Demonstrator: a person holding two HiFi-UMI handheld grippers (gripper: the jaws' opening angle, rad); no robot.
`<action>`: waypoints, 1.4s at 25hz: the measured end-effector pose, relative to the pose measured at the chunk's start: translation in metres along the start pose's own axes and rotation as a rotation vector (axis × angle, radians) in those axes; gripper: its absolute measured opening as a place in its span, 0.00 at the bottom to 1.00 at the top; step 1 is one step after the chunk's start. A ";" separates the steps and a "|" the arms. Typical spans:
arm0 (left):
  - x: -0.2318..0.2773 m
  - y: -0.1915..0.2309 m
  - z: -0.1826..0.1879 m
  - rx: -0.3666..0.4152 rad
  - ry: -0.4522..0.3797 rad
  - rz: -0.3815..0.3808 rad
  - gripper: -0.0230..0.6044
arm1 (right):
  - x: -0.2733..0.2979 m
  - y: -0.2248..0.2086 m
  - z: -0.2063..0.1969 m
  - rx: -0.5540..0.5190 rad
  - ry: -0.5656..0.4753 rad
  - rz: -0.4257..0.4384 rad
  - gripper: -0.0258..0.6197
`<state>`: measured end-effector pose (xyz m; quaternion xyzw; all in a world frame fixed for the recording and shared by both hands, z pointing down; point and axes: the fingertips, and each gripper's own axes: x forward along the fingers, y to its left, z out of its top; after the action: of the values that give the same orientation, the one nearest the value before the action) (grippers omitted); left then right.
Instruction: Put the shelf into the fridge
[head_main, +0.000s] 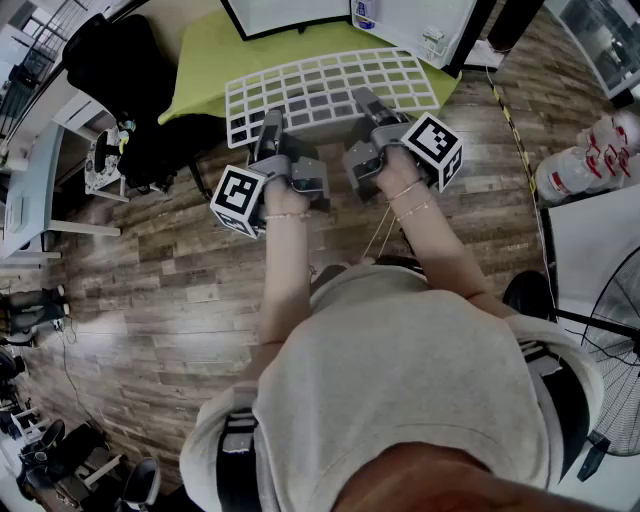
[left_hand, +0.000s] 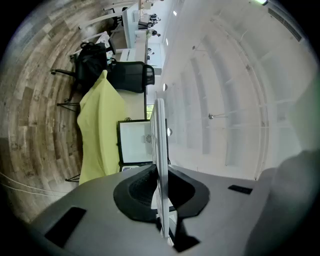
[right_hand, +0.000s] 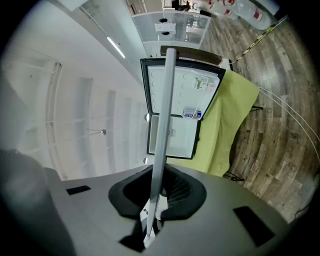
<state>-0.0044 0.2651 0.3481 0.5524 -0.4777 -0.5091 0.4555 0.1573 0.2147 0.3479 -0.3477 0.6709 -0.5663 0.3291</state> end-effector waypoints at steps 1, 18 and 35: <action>-0.001 0.000 0.000 -0.002 -0.001 0.001 0.08 | 0.000 0.001 0.001 -0.001 -0.002 0.000 0.09; -0.005 0.005 0.006 -0.030 0.014 0.007 0.09 | -0.001 0.004 -0.006 0.008 -0.003 0.015 0.09; -0.023 0.016 0.028 0.020 0.059 -0.021 0.09 | -0.007 -0.018 -0.038 0.069 -0.022 0.022 0.09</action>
<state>-0.0337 0.2854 0.3653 0.5767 -0.4634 -0.4926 0.4583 0.1305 0.2385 0.3711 -0.3349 0.6513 -0.5815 0.3543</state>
